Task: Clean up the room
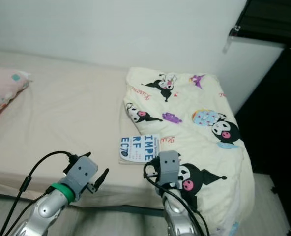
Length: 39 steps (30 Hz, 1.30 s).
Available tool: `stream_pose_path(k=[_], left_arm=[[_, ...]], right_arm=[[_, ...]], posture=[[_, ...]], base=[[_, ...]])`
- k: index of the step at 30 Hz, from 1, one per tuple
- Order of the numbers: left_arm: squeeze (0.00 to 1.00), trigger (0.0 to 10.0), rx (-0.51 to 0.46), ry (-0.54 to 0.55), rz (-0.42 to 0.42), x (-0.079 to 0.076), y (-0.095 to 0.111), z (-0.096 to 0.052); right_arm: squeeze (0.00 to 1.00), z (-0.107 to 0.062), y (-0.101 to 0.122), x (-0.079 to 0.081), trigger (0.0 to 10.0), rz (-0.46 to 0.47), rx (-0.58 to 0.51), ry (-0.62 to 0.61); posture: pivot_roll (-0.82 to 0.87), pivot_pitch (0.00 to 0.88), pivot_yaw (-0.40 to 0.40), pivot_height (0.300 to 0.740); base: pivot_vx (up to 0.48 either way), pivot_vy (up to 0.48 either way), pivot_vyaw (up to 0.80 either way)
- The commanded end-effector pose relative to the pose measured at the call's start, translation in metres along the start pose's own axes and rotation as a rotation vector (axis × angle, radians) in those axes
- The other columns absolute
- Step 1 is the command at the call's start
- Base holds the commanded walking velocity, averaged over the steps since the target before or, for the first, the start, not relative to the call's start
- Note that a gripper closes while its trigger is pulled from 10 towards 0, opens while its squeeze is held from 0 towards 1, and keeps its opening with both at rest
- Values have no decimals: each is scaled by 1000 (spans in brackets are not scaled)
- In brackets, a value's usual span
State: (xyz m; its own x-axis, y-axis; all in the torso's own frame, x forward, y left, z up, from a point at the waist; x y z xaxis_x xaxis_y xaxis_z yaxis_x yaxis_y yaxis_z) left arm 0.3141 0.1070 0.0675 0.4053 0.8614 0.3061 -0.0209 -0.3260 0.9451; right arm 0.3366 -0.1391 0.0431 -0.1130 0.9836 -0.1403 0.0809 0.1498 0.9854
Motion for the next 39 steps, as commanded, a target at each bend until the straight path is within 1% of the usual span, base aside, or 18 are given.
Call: stream_pose_path(k=[1,22,33,39], left_arm=[[0,10000,19,-14,6,-4,-6,-1],[0,10000,19,-17,0,-7,-6,-2],[0,10000,21,-17,-4,-8,-7,-3],[0,10000,21,-17,-4,-8,-6,-3]], right_arm=[[0,-3,-8,-4,10000,0,28,-15],[0,-5,-9,-6,10000,-6,31,-13],[0,-6,-10,-5,10000,-8,31,-4],[0,-6,-10,-5,10000,-9,31,-3]], posture=[[-15,47,12,655],[-19,57,4,600],[-18,63,-1,560],[-19,65,-2,550]], base=[[0,0,0],[0,0,0],[0,0,0],[0,0,0]])
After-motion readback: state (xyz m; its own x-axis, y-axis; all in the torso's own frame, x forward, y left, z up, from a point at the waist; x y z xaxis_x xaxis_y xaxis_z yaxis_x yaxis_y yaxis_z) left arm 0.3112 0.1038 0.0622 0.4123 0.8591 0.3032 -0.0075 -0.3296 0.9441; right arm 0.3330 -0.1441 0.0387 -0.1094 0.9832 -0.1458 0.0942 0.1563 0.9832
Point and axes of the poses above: a point about 5 cm out from each wrist's last joint towards the gripper, its own z axis pointing out of the wrist towards the gripper, its own y axis along the axis of the wrist's last joint, x = y × z, the point moved 4 cm from there along z, pointing out of the wrist towards the gripper, and after that the axes turned 7 degrees about -z, right-handed, at the moved point
